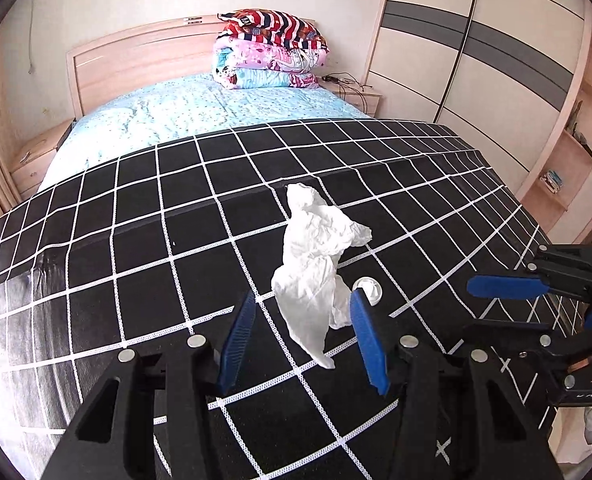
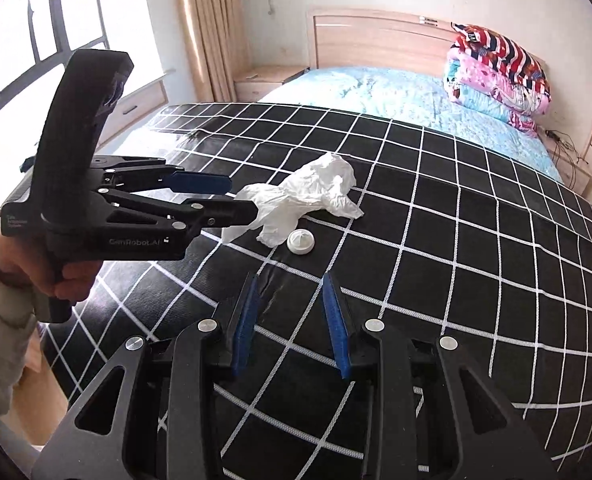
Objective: Collect trash
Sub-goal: 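Grasp the white tissue with the left tool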
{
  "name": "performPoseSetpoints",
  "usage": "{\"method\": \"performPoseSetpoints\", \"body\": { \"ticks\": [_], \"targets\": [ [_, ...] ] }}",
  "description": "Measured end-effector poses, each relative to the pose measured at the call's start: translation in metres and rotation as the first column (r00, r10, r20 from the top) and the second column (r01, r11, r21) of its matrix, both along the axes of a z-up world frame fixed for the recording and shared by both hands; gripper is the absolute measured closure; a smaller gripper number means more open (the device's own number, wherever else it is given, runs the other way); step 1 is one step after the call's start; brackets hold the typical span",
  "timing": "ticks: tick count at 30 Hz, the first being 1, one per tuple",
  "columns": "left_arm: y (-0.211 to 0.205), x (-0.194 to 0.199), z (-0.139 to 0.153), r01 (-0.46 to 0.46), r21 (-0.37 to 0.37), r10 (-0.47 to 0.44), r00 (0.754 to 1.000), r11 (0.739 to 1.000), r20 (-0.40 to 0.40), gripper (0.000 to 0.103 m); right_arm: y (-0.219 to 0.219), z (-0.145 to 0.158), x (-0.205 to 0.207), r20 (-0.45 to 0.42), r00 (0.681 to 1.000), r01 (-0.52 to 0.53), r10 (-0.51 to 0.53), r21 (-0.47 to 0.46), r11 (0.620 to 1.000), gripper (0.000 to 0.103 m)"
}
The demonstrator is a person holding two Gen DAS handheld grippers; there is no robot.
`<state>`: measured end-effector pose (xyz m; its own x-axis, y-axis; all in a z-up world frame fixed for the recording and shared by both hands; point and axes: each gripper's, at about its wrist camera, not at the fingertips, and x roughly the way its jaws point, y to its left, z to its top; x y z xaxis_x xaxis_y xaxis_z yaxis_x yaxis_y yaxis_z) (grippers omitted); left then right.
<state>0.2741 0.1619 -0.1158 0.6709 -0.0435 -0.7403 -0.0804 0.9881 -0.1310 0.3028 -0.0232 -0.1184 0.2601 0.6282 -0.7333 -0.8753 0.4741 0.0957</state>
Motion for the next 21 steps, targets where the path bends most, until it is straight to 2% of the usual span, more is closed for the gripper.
{"method": "performPoseSetpoints", "body": {
  "ticks": [2, 4, 8, 10, 13, 19, 20, 21],
  "targets": [
    [0.003, 0.006, -0.002, 0.002, -0.011, -0.002, 1.0, 1.0, -0.007, 0.057, 0.008, -0.004, 0.006, -0.007, 1.0, 0.0, 0.0, -0.007, 1.0, 0.07],
    [0.004, 0.013, -0.005, 0.011, -0.019, -0.011, 1.0, 1.0, -0.012, 0.066, 0.014, -0.008, 0.013, -0.025, 1.0, 0.0, 0.0, -0.015, 1.0, 0.07],
    [0.006, 0.024, -0.011, 0.031, -0.041, -0.032, 0.999, 0.999, -0.028, 0.072, 0.024, -0.014, 0.022, -0.027, 1.0, -0.001, 0.0, -0.036, 0.999, 0.07],
    [0.007, 0.028, -0.014, 0.042, -0.073, -0.045, 0.998, 0.996, -0.036, 0.081, 0.028, -0.016, 0.027, -0.043, 0.999, -0.002, 0.001, -0.034, 0.999, 0.07],
    [0.007, 0.03, -0.016, 0.042, -0.082, -0.045, 0.998, 0.996, -0.034, 0.088, 0.034, -0.019, 0.032, -0.058, 0.998, -0.003, 0.001, -0.038, 0.999, 0.07],
    [0.01, 0.024, -0.012, 0.03, -0.079, -0.032, 0.999, 0.996, -0.021, 0.093, 0.037, -0.024, 0.03, -0.05, 0.999, -0.004, 0.001, -0.06, 0.998, 0.071],
    [0.011, 0.022, -0.011, 0.031, -0.077, -0.033, 0.999, 0.997, -0.019, 0.094, 0.038, -0.025, 0.029, -0.045, 0.999, 0.0, -0.003, -0.063, 0.998, 0.072],
    [0.012, 0.02, -0.01, 0.03, -0.074, -0.031, 0.999, 0.997, -0.017, 0.094, 0.038, -0.025, 0.028, -0.038, 0.999, -0.001, -0.002, -0.069, 0.998, 0.082]
  ]
}}
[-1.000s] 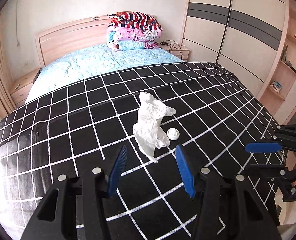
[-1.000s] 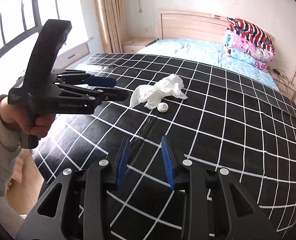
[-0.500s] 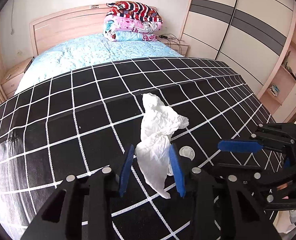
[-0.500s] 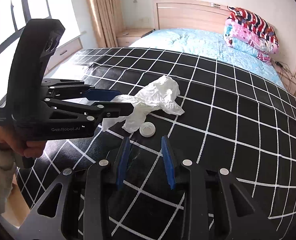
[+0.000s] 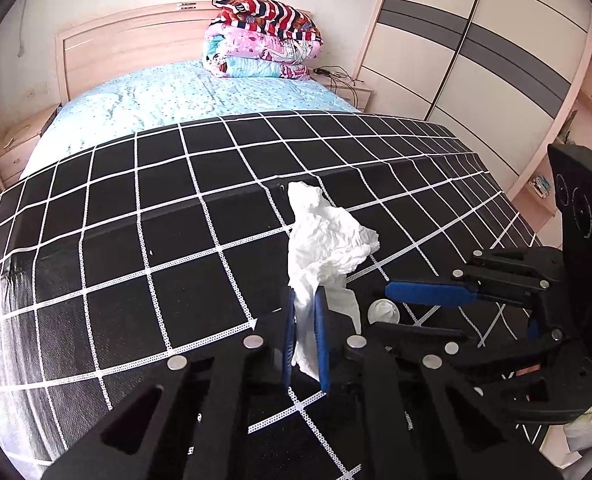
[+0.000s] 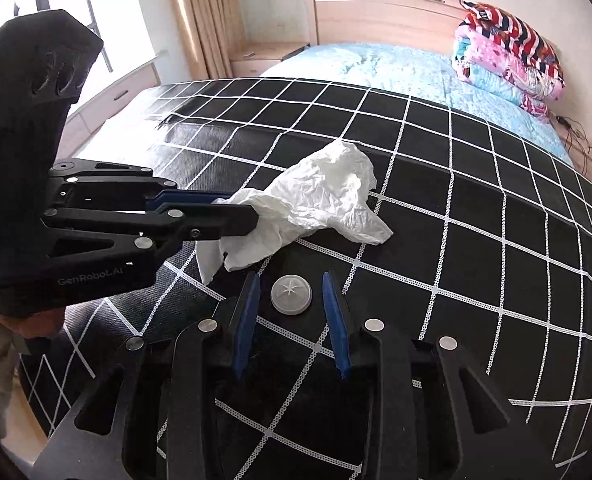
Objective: Collect trash
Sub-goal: 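Grasp the white tissue with the left tool, then grasp the small white round cap with the right tool while the left tool holds the tissue, then carry the tissue and white cap in both tools over the bin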
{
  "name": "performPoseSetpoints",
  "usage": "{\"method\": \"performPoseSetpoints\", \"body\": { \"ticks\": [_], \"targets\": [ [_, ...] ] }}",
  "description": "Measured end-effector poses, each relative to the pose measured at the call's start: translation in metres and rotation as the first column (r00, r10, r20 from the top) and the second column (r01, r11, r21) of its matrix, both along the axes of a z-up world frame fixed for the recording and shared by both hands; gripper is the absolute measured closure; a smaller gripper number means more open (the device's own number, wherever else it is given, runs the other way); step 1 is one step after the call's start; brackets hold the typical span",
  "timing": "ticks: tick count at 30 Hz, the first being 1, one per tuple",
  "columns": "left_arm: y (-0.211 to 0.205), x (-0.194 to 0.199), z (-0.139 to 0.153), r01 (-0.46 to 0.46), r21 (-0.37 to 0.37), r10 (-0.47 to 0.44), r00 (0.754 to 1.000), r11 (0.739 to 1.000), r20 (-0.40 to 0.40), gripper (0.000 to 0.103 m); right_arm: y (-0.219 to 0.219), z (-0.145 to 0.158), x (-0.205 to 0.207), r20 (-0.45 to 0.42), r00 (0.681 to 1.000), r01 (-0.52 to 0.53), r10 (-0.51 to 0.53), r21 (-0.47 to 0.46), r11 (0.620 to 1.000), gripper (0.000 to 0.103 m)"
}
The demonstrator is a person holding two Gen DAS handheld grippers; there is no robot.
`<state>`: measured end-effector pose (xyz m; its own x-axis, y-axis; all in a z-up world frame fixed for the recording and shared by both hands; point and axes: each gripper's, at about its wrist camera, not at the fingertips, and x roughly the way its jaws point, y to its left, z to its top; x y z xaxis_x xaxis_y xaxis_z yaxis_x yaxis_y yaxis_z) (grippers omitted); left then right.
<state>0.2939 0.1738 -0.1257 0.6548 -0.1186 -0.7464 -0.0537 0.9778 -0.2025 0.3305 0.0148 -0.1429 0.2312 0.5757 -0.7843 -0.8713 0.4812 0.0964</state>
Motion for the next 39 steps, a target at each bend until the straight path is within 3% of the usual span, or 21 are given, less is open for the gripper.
{"method": "performPoseSetpoints", "body": {
  "ticks": [18, 29, 39],
  "targets": [
    [-0.032, -0.052, 0.052, -0.011, 0.078, 0.004, 0.997, 0.997, 0.079, 0.094, -0.035, 0.038, -0.037, 0.061, 0.998, -0.016, 0.013, 0.048, 0.999, 0.082],
    [-0.082, -0.103, 0.092, 0.011, 0.134, -0.031, 0.989, 0.991, 0.148, 0.094, -0.064, 0.078, -0.075, 0.131, 0.991, -0.025, 0.01, 0.11, 0.994, 0.082],
    [-0.134, -0.163, 0.104, 0.059, 0.208, -0.094, 0.982, 0.976, 0.162, 0.094, -0.096, 0.1, -0.113, 0.198, 0.98, -0.057, 0.03, 0.132, 0.99, 0.082]
  ]
}}
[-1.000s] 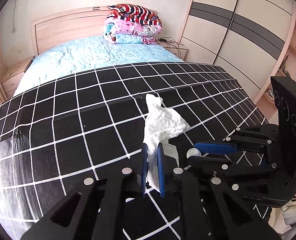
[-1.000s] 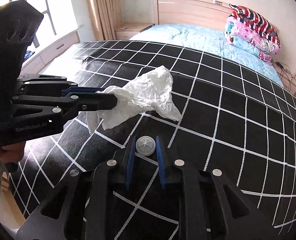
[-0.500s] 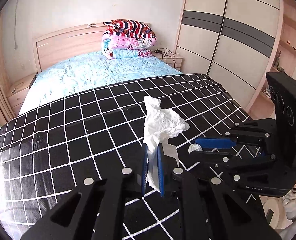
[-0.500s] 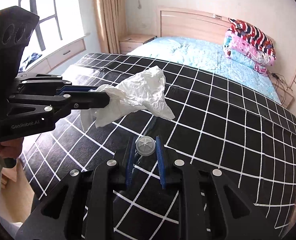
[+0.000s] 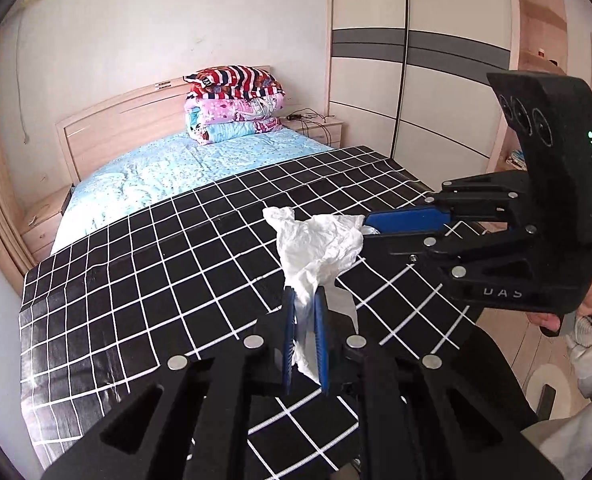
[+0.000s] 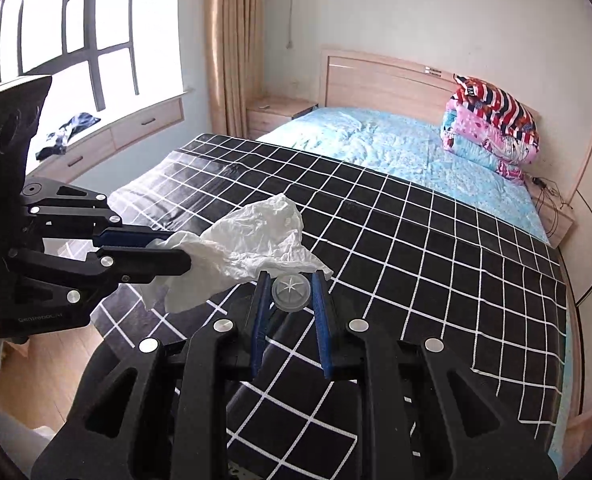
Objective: Collect trash
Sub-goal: 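Carry the tissue and white cap in both tools over the bin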
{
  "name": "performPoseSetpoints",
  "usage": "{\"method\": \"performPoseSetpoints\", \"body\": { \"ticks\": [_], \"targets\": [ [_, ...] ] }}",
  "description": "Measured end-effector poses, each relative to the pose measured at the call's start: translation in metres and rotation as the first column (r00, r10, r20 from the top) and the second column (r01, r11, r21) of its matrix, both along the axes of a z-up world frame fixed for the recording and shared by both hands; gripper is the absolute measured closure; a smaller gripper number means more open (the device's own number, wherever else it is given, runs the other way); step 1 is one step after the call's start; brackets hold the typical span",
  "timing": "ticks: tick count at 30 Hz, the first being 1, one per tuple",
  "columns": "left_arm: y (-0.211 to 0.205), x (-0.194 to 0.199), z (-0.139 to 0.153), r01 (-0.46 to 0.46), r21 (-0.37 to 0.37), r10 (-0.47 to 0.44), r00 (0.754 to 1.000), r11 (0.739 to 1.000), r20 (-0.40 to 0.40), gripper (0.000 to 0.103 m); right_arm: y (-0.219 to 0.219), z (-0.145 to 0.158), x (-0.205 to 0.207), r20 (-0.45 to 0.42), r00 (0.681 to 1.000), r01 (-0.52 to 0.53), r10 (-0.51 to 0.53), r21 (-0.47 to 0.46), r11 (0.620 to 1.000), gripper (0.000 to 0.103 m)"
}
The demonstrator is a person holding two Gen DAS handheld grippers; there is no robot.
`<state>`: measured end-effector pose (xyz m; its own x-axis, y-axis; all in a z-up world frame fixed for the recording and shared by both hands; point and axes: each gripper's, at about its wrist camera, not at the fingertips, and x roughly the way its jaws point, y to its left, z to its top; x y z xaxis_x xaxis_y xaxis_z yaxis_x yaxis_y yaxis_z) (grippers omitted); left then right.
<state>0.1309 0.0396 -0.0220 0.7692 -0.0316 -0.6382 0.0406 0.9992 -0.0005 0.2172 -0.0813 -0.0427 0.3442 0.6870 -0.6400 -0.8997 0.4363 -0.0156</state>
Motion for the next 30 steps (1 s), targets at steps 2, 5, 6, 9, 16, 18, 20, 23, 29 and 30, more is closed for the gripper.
{"method": "performPoseSetpoints", "body": {
  "ticks": [2, 5, 6, 9, 16, 18, 20, 23, 29, 30],
  "targets": [
    [-0.008, -0.01, 0.0, 0.01, 0.006, -0.01, 1.0, 1.0, 0.006, 0.094, -0.005, 0.0, -0.008, 0.006, 1.0, -0.007, 0.007, 0.0, 1.0, 0.082],
    [-0.018, -0.026, -0.001, 0.019, 0.011, -0.019, 1.0, 1.0, 0.01, 0.094, -0.015, -0.002, -0.021, 0.004, 1.0, -0.015, 0.015, 0.004, 1.0, 0.082],
    [-0.021, -0.031, -0.003, 0.023, 0.01, -0.023, 1.0, 1.0, 0.01, 0.094, -0.018, -0.004, -0.025, 0.003, 1.0, -0.019, 0.019, 0.005, 1.0, 0.082],
    [-0.028, -0.045, -0.01, 0.022, -0.001, -0.022, 1.0, 1.0, -0.002, 0.094, -0.028, -0.013, -0.036, -0.012, 0.999, -0.03, 0.03, -0.003, 1.0, 0.082],
    [-0.04, -0.076, -0.035, 0.002, -0.063, -0.004, 0.999, 0.998, -0.038, 0.094, -0.047, -0.046, -0.061, -0.075, 0.996, -0.06, 0.057, -0.039, 0.997, 0.082],
    [-0.041, -0.082, -0.045, -0.012, -0.081, 0.007, 0.998, 0.997, -0.057, 0.094, -0.052, -0.058, -0.066, -0.095, 0.994, -0.062, 0.057, -0.056, 0.996, 0.082],
    [-0.042, -0.085, -0.056, -0.013, -0.095, 0.005, 0.997, 0.995, -0.081, 0.094, -0.056, -0.07, -0.067, -0.122, 0.991, -0.064, 0.055, -0.073, 0.995, 0.082],
    [-0.047, -0.091, -0.072, -0.002, -0.104, -0.01, 0.993, 0.995, -0.115, 0.094, -0.06, -0.088, -0.07, -0.157, 0.986, -0.065, 0.049, -0.099, 0.993, 0.082],
    [-0.045, -0.098, -0.109, -0.024, -0.134, -0.004, 0.979, 0.991, -0.202, 0.094, -0.064, -0.132, -0.077, -0.242, 0.97, -0.073, 0.033, -0.157, 0.985, 0.082],
    [-0.045, -0.099, -0.116, -0.024, -0.141, -0.007, 0.976, 0.99, -0.22, 0.094, -0.064, -0.14, -0.079, -0.256, 0.966, -0.075, 0.029, -0.17, 0.983, 0.082]
  ]
}}
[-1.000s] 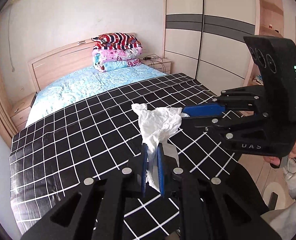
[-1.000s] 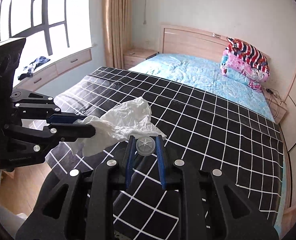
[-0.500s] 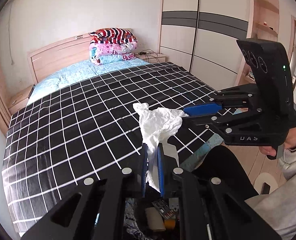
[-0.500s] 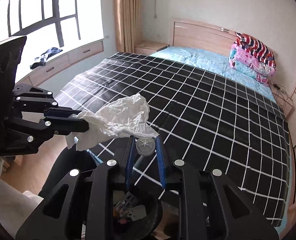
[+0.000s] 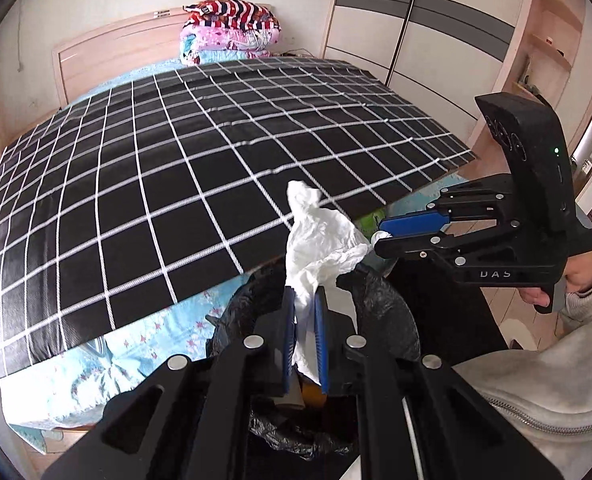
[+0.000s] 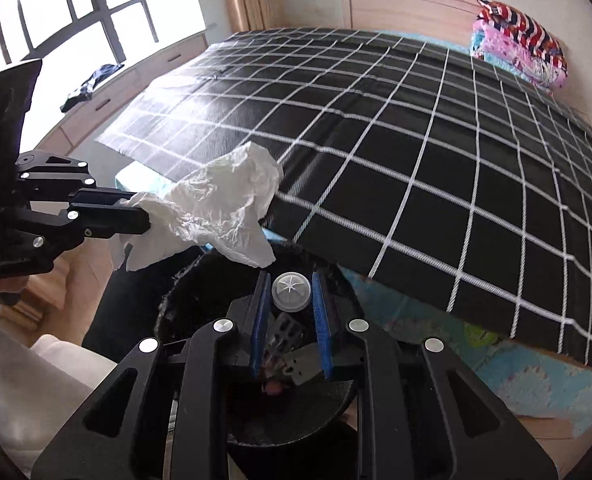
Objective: Collect trash
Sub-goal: 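Carry the tissue and white cap in both tools over the bin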
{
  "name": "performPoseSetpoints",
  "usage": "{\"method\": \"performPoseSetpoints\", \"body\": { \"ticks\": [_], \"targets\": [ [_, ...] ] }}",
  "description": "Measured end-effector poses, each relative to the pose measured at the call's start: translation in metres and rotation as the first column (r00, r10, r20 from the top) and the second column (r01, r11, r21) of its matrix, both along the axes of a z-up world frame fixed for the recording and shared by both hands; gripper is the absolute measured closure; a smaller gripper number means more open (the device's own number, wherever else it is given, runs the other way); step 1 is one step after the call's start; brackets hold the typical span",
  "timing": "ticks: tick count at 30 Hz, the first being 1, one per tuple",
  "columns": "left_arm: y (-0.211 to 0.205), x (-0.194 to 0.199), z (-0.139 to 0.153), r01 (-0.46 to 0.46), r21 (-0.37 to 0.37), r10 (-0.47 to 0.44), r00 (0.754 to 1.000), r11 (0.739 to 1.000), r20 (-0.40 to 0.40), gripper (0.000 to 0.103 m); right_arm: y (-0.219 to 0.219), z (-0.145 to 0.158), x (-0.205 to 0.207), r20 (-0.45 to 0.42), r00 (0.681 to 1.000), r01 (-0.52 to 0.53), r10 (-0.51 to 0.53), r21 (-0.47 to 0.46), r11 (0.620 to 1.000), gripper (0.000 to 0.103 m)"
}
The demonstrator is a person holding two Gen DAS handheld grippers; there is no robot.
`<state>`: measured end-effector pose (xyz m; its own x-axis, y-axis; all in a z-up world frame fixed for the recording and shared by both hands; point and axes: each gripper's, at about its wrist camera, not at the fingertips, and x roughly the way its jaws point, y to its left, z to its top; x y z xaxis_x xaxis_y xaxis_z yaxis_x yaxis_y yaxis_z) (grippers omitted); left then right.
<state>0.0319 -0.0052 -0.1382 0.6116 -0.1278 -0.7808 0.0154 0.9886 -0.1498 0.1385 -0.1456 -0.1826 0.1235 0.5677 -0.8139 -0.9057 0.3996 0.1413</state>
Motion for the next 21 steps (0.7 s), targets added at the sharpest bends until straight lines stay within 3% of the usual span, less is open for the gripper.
{"method": "performPoseSetpoints", "body": {
  "ticks": [7, 21],
  "targets": [
    [-0.006, 0.002, -0.042, 0.002, -0.011, -0.003, 0.994, 1.0, -0.105, 0.094, 0.003, -0.036, -0.009, -0.069, 0.998, -0.008, 0.004, -0.06, 0.998, 0.082],
    [-0.013, 0.023, -0.107, 0.004, -0.035, -0.012, 0.972, 0.999, -0.233, 0.094, 0.015, -0.064, -0.003, -0.133, 0.991, -0.007, -0.009, -0.122, 0.992, 0.082]
  ]
}}
